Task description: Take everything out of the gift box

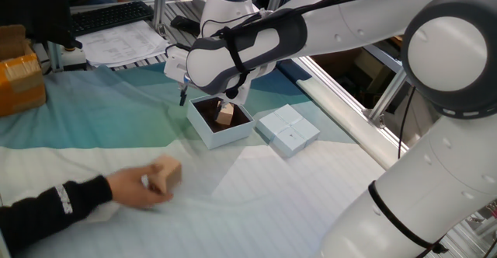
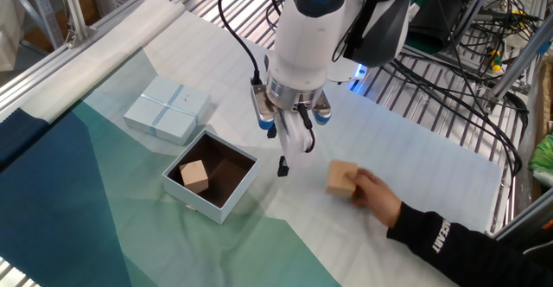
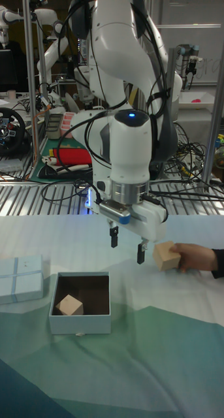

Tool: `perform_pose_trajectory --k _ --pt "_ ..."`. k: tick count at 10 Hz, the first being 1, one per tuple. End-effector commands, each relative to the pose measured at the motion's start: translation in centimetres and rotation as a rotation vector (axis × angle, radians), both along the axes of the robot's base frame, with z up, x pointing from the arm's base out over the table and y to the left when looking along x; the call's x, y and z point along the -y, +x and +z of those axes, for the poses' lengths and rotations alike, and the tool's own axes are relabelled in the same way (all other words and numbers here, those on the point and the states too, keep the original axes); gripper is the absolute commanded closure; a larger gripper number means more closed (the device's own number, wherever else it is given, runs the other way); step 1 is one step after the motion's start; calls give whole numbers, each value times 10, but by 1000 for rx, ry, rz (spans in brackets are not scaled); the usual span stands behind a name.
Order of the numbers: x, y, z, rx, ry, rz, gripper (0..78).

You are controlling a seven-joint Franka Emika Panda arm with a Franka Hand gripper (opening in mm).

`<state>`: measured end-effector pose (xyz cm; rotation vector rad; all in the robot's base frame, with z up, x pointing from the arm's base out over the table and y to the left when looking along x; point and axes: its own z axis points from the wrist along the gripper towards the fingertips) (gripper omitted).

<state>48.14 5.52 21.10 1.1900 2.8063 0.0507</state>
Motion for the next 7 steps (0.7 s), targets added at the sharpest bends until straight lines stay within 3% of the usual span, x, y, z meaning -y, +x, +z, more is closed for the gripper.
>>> perform_pose_trajectory --k 1,7 --pt "5 5 2 7 -7 7 1" --pt "21 17 -2 9 -22 22 1"
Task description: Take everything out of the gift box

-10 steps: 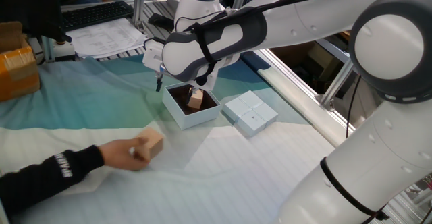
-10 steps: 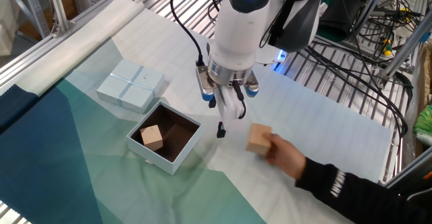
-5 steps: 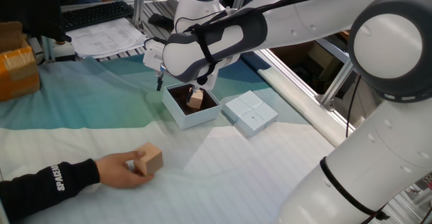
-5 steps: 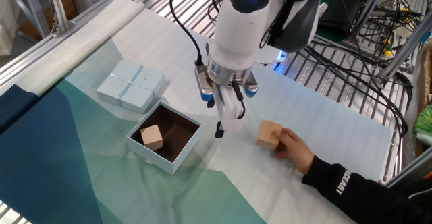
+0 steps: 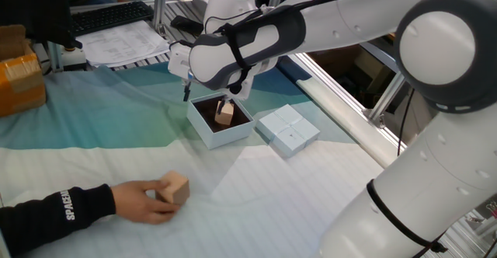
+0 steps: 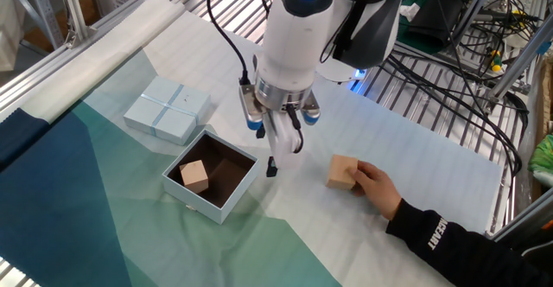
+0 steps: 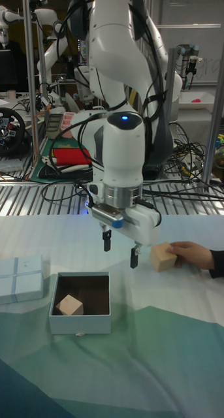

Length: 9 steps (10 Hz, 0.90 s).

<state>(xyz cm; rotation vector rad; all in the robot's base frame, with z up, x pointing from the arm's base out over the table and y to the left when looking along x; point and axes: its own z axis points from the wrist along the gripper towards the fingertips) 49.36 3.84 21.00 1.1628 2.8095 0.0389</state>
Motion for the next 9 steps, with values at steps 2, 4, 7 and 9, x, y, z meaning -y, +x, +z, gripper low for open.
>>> perform_pose_trajectory --k 2,4,7,9 --pt "12 9 -3 5 -13 14 1" --pt "22 14 -6 5 -17 41 1" --pt "33 20 -9 6 -24 65 1" --pt "39 23 -12 5 -26 81 1"
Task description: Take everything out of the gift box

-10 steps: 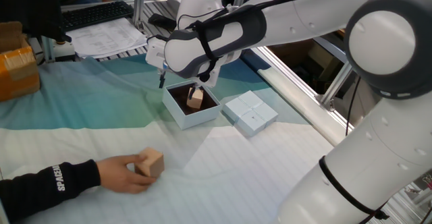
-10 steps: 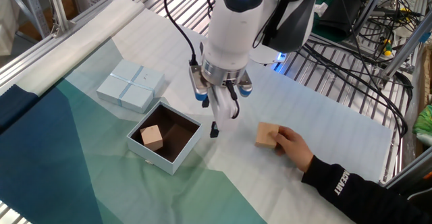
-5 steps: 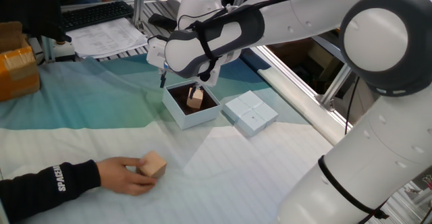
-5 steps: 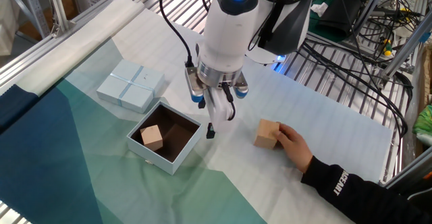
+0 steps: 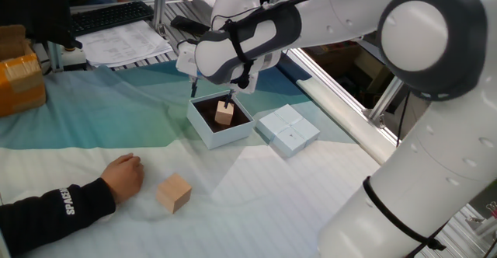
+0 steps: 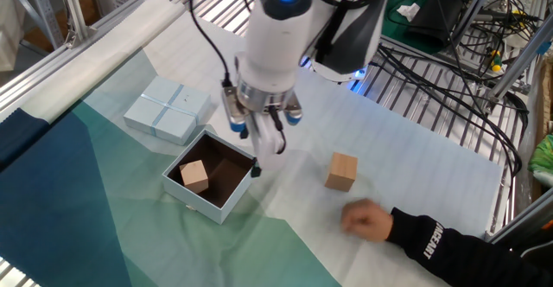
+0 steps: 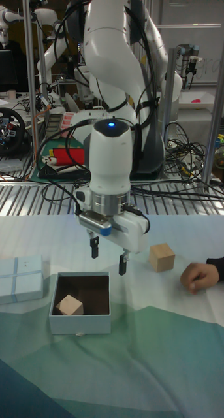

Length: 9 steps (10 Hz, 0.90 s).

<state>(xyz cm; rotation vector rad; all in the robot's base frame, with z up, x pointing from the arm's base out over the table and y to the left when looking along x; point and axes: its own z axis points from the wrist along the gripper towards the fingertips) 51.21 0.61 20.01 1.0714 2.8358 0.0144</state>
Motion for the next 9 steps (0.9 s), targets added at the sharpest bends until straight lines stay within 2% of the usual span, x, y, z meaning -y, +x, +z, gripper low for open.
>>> perform_pose_trajectory --k 1,6,9 --pt "11 7 -4 3 -6 33 1" --pt "35 18 -16 9 -8 71 1" --pt "40 20 -18 6 -8 69 1"
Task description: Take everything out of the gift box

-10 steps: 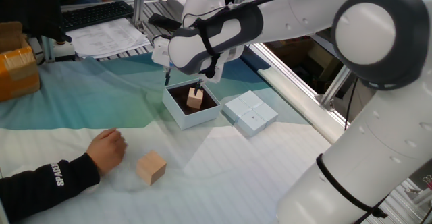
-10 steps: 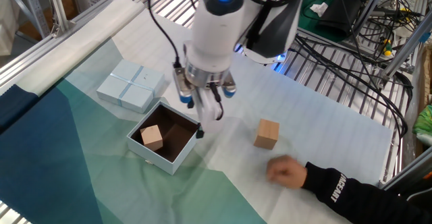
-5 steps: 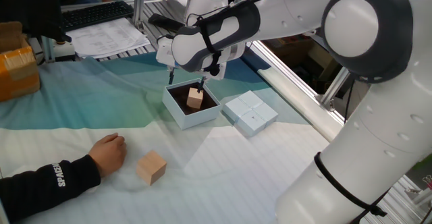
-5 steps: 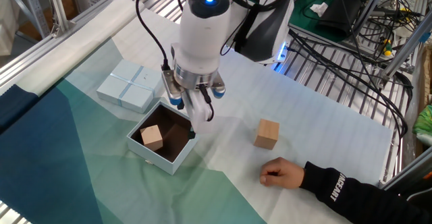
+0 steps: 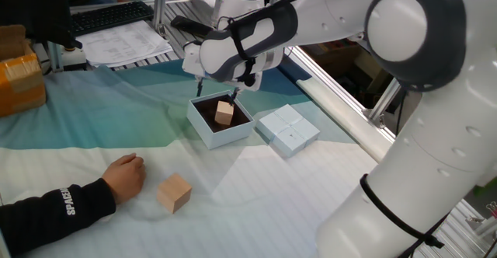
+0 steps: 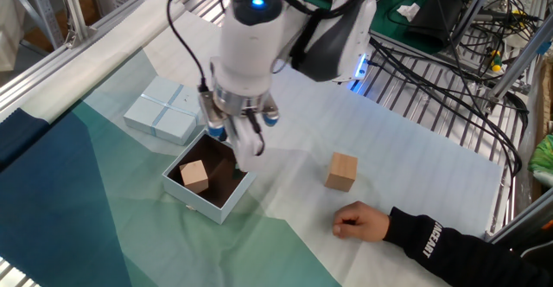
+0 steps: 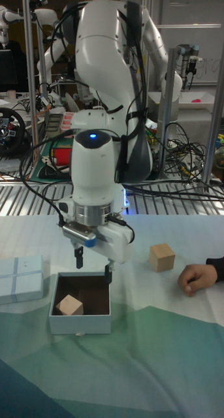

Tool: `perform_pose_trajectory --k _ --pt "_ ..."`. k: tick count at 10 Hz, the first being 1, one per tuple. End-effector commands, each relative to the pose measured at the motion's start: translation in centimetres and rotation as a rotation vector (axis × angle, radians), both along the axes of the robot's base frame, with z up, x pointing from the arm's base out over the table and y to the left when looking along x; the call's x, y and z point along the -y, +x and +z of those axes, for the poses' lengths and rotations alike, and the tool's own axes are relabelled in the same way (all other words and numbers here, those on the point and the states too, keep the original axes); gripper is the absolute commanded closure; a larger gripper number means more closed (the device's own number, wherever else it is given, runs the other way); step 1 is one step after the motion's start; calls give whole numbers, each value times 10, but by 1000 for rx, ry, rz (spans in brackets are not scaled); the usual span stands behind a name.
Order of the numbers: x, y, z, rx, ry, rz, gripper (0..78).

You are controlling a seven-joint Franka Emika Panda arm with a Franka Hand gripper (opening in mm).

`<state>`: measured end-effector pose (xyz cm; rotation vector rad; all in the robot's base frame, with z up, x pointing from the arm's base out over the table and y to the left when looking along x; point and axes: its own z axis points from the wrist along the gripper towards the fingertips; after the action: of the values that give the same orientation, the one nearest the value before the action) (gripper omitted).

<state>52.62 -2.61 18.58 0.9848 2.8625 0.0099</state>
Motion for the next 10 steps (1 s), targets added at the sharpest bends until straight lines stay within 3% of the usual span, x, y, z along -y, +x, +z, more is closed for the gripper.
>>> perform_pose_trajectory --k 1,10 --pt "10 7 -4 2 -1 14 1" --pt "25 13 -23 3 7 4 1"
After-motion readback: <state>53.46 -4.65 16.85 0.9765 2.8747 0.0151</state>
